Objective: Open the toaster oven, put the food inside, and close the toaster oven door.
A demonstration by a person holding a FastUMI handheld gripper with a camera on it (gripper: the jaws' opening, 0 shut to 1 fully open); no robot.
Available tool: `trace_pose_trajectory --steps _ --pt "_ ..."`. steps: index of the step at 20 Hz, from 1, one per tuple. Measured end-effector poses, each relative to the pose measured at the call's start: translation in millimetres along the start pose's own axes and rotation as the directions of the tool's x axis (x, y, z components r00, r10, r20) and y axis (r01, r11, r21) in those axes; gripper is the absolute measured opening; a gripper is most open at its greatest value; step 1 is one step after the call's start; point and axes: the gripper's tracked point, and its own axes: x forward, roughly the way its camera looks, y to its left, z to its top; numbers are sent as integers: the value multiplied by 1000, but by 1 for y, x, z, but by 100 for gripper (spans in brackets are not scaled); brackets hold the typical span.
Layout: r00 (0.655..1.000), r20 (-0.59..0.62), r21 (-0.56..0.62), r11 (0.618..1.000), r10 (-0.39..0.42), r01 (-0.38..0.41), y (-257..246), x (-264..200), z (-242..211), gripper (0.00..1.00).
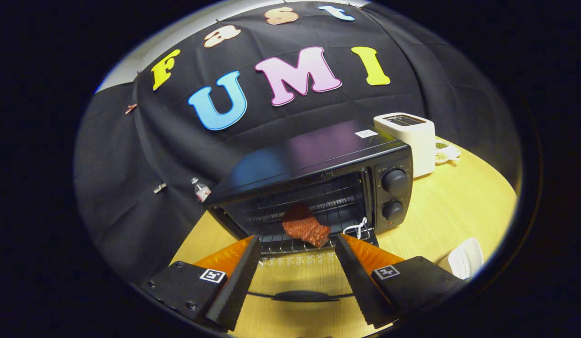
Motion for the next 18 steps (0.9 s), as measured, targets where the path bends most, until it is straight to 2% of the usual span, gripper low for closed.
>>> trace_pose_trajectory --steps 5,9,11,13,18 --pt "996 -67 -99 994 -61 54 1 -35 -19 98" --pt "988 -143 -140 990 -55 35 12 -45 -46 98" --pt "973 -211 -157 986 -92 60 6 -44 -69 98" --pt "958 -272 -149 987 -95 56 7 -41 -90 98" --pt "929 -335 -220 972 -157 85 -5 -29 -126 99"
